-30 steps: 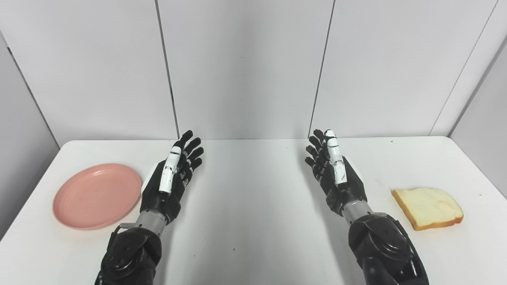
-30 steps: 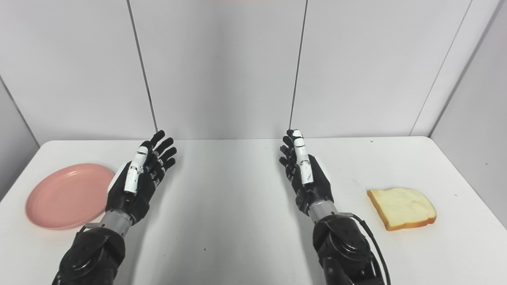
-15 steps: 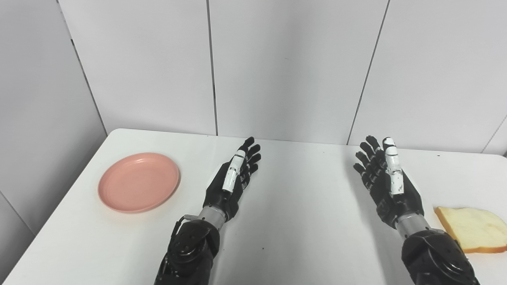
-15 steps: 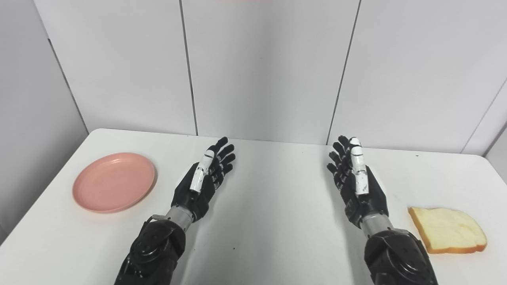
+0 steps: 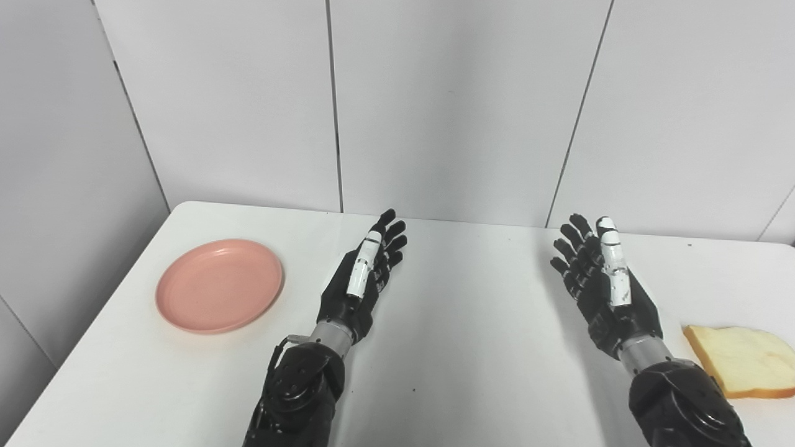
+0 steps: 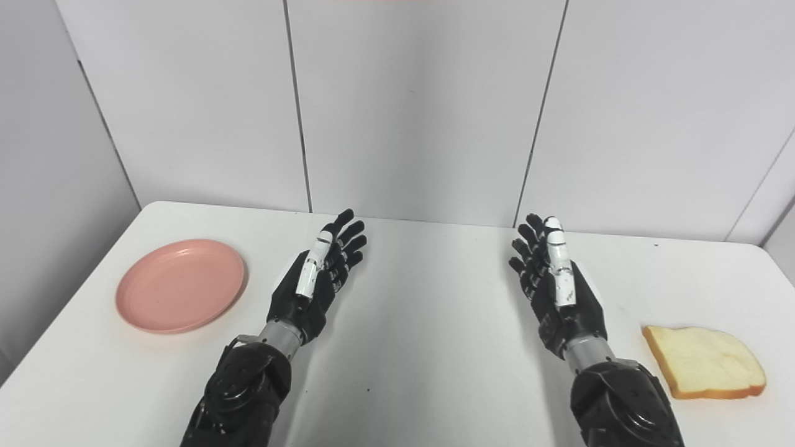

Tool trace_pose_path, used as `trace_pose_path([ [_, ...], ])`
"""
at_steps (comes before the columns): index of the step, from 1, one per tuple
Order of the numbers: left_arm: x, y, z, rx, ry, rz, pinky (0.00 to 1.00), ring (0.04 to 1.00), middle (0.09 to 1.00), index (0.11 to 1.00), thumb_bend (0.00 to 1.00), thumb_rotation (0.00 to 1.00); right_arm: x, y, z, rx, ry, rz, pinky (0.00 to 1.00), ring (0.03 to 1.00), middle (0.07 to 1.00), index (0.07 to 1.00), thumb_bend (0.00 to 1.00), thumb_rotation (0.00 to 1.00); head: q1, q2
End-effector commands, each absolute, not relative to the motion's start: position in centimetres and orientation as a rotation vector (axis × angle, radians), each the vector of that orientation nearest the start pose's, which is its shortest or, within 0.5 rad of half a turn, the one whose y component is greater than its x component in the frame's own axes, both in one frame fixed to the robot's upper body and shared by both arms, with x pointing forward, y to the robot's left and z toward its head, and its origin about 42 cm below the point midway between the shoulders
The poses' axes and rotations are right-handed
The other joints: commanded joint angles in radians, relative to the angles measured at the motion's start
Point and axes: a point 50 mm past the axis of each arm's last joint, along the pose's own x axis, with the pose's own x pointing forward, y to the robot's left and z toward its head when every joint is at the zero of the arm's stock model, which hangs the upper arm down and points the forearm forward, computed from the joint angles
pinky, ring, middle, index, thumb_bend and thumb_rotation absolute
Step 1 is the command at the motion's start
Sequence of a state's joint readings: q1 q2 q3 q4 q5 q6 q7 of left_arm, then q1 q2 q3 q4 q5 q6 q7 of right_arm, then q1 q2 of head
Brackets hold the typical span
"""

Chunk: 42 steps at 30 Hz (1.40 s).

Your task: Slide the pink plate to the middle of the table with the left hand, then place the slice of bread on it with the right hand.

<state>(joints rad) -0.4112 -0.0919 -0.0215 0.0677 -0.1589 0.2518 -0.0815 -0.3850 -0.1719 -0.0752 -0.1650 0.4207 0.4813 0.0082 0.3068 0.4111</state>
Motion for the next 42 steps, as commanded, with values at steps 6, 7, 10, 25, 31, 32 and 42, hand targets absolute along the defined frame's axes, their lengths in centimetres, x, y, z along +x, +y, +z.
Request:
trace_pose_path([
  [6, 40.3, 14.1, 24.8, -0.19, -0.235, -0.275, 0.97, 0.937, 0.939, 0.935, 0.41, 1.0, 38.2, -23.9, 26.2, 0.206, -0.138, 0.207, 1.0, 1.0, 1.0, 1.0, 0.2, 1.0, 0.005, 0.006],
  [7, 40.2, 14.5, 25.3, -0.19, -0.254, -0.263, 0.97, 0.935, 0.937, 0.934, 0.41, 1.0, 38.2, -24.0, 26.2, 0.206, -0.139, 0.208, 1.0, 1.0, 1.0, 1.0, 0.2, 1.0, 0.008, 0.008],
  [10, 40.0, 15.5, 26.5, -0.205, -0.319, -0.223, 0.96, 0.934, 0.934, 0.924, 0.39, 1.0, 38.2, -24.1, 26.2, 0.207, -0.139, 0.207, 1.0, 1.0, 1.0, 1.0, 0.2, 1.0, 0.013, 0.009],
  [25, 37.7, 21.0, 31.7, -0.218, -0.553, -0.043, 0.92, 0.916, 0.923, 0.914, 0.41, 1.0, 38.3, -24.6, 26.3, 0.207, -0.137, 0.216, 1.0, 1.0, 1.0, 1.0, 0.19, 1.0, 0.037, 0.011],
  [31, 38.2, 24.2, 31.8, -0.176, -0.587, 0.065, 0.92, 0.94, 0.936, 0.92, 0.43, 1.0, 38.3, -24.6, 26.4, 0.216, -0.135, 0.218, 1.0, 1.0, 1.0, 1.0, 0.19, 1.0, 0.043, 0.012],
  [32, 38.3, 24.8, 31.6, -0.181, -0.587, 0.085, 0.92, 0.941, 0.935, 0.917, 0.43, 1.0, 38.3, -24.6, 26.4, 0.217, -0.135, 0.216, 1.0, 1.0, 1.0, 1.0, 0.19, 1.0, 0.043, 0.012],
  [42, 39.1, 31.6, 30.5, -0.21, -0.583, 0.269, 0.96, 0.955, 0.947, 0.925, 0.42, 1.0, 38.3, -24.6, 26.3, 0.22, -0.135, 0.216, 1.0, 1.0, 1.0, 1.0, 0.19, 1.0, 0.049, 0.012],
])
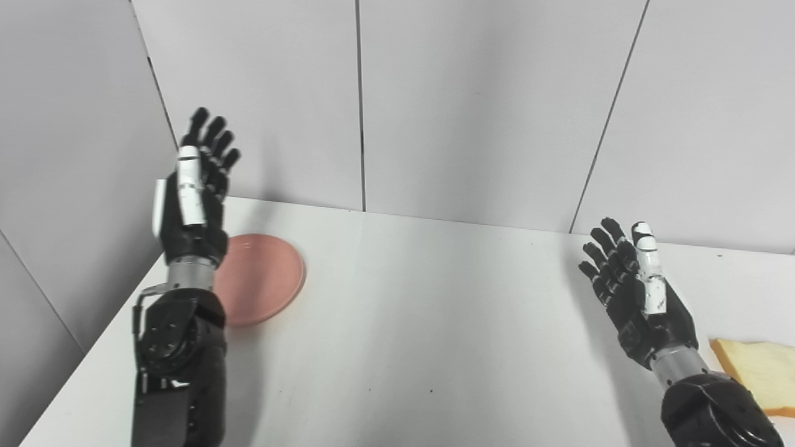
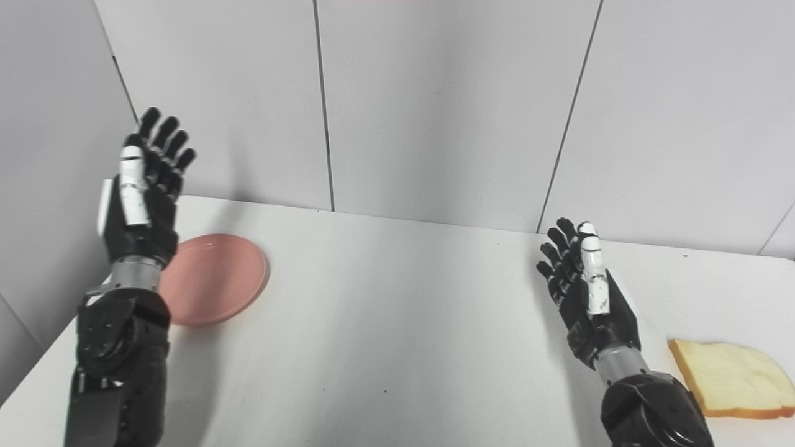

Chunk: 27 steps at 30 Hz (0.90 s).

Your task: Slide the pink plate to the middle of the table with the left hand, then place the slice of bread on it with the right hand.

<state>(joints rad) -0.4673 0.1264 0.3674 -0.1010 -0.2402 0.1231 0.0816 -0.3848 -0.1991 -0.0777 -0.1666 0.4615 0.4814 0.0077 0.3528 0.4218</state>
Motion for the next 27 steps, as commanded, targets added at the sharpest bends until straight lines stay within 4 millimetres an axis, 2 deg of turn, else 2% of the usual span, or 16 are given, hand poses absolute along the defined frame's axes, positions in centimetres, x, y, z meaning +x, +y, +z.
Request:
trace_pose_path([
  [1, 39.1, 32.0, 30.5, -0.207, -0.583, 0.282, 0.96, 0.953, 0.946, 0.929, 0.42, 1.0, 38.3, -24.6, 26.3, 0.22, -0.135, 0.217, 1.0, 1.0, 1.0, 1.0, 0.19, 1.0, 0.003, 0.001],
  [7, 38.8, 34.3, 30.2, -0.201, -0.566, 0.331, 1.0, 0.97, 0.966, 0.946, 0.4, 1.0, 38.2, -24.6, 26.4, 0.218, -0.136, 0.222, 1.0, 1.0, 1.0, 1.0, 0.19, 1.0, 0.006, 0.003],
  [15, 38.8, 36.9, 29.0, -0.249, -0.534, 0.401, 1.0, 0.969, 0.963, 0.951, 0.39, 1.0, 38.2, -24.6, 26.5, 0.222, -0.135, 0.222, 1.0, 1.0, 1.0, 1.0, 0.2, 1.0, 0.008, 0.007],
  [27, 39.8, 39.0, 26.8, -0.314, -0.468, 0.456, 0.98, 0.959, 0.953, 0.943, 0.37, 1.0, 38.1, -24.7, 26.6, 0.223, -0.134, 0.22, 1.0, 1.0, 1.0, 1.0, 0.19, 1.0, 0.016, 0.007],
])
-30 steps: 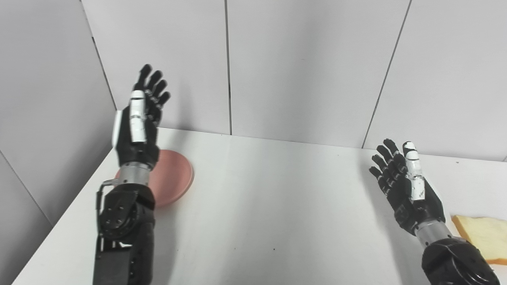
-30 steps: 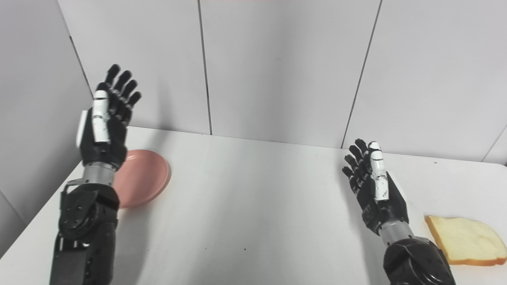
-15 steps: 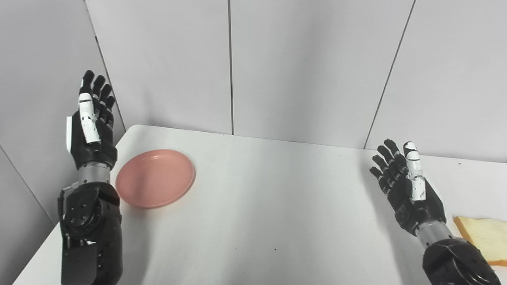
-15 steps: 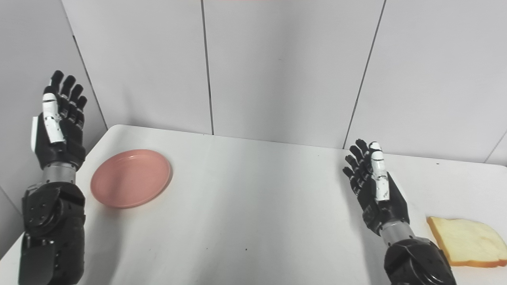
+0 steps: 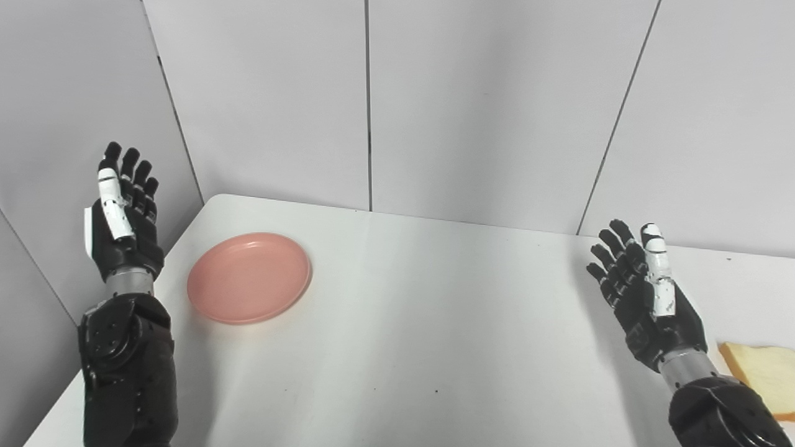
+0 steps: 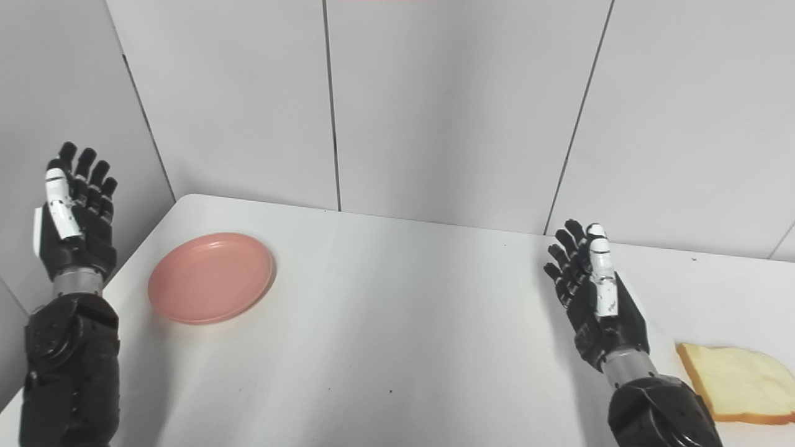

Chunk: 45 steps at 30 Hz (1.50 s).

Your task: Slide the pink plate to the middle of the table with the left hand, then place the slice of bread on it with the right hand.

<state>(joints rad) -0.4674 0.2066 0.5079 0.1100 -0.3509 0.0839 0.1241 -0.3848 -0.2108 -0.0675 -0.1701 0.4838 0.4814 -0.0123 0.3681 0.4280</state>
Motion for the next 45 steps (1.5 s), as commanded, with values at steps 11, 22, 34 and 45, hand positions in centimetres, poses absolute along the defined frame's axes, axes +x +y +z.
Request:
trace_pose_path([
  [11, 40.7, 39.8, 24.7, -0.377, -0.374, 0.469, 1.0, 0.969, 0.967, 0.95, 0.37, 1.0, 38.1, -24.6, 26.6, 0.225, -0.131, 0.223, 1.0, 1.0, 1.0, 1.0, 0.19, 1.0, 0.003, 0.002],
  [22, 41.9, 40.8, 21.3, -0.443, -0.287, 0.456, 1.0, 0.987, 0.986, 0.972, 0.3, 1.0, 38.1, -24.6, 26.6, 0.226, -0.125, 0.211, 1.0, 1.0, 1.0, 1.0, 0.19, 1.0, 0.017, 0.001],
  [34, 43.3, 42.3, 18.3, -0.481, -0.206, 0.467, 0.98, 0.958, 0.96, 0.952, 0.33, 1.0, 37.9, -24.4, 27.0, 0.232, -0.133, 0.216, 1.0, 1.0, 1.0, 1.0, 0.18, 1.0, 0.014, 0.004],
  [45, 43.6, 43.0, 16.7, -0.503, -0.176, 0.478, 0.93, 0.937, 0.947, 0.942, 0.32, 1.0, 37.7, -24.3, 27.2, 0.223, -0.135, 0.222, 1.0, 1.0, 1.0, 1.0, 0.18, 1.0, 0.013, 0.013],
])
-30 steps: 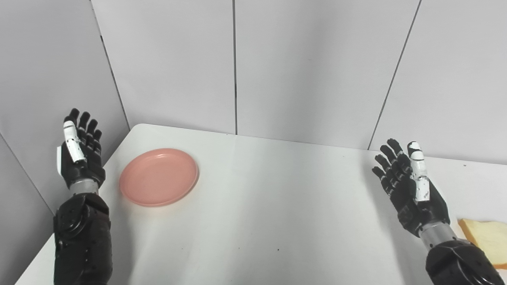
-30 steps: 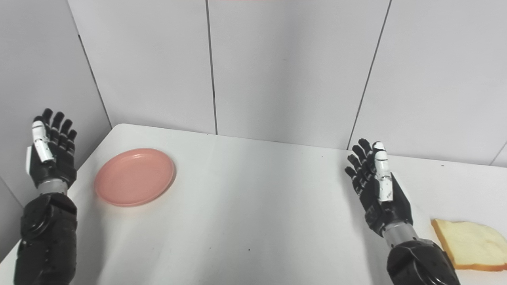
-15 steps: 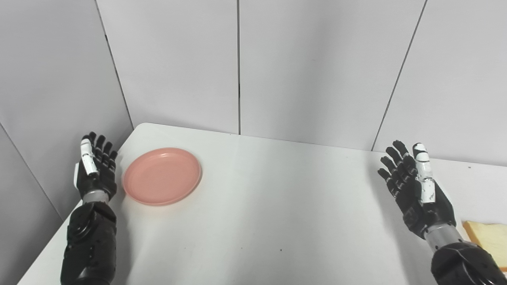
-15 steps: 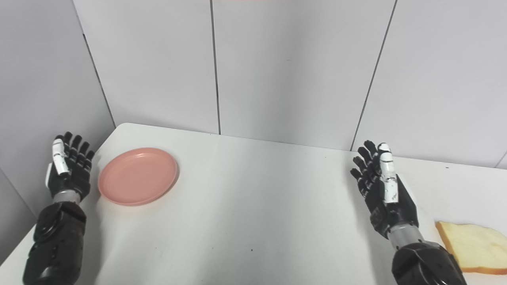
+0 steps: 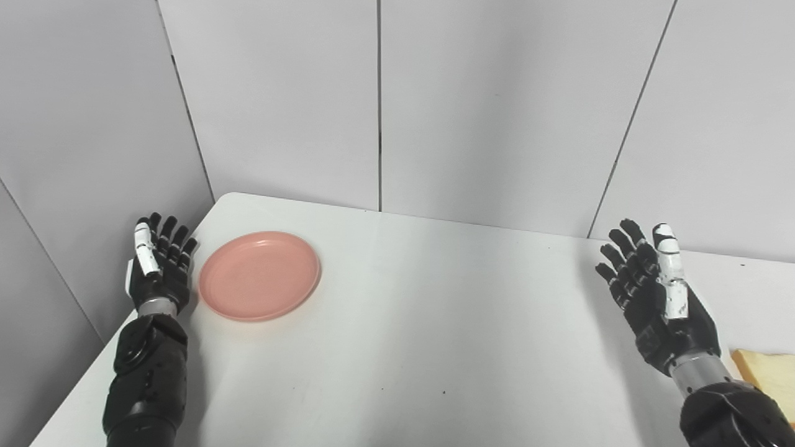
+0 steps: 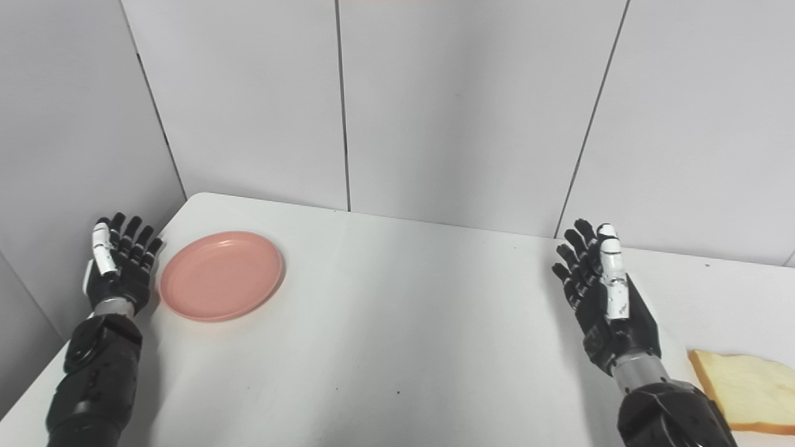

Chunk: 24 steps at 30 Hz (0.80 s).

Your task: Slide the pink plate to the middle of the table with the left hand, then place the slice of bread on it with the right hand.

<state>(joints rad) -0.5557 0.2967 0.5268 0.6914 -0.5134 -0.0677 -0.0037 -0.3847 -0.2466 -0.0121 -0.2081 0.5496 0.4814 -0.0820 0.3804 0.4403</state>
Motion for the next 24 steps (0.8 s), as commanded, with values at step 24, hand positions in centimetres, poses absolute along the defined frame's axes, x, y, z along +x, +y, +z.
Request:
trace_pose_path([
  [24, 46.9, 33.9, 16.7, -0.434, -0.064, 0.252, 0.98, 0.957, 0.955, 0.942, 0.33, 1.0, 37.7, -24.0, 27.4, 0.229, -0.135, 0.228, 1.0, 1.0, 1.0, 1.0, 0.18, 1.0, -0.017, 0.005],
])
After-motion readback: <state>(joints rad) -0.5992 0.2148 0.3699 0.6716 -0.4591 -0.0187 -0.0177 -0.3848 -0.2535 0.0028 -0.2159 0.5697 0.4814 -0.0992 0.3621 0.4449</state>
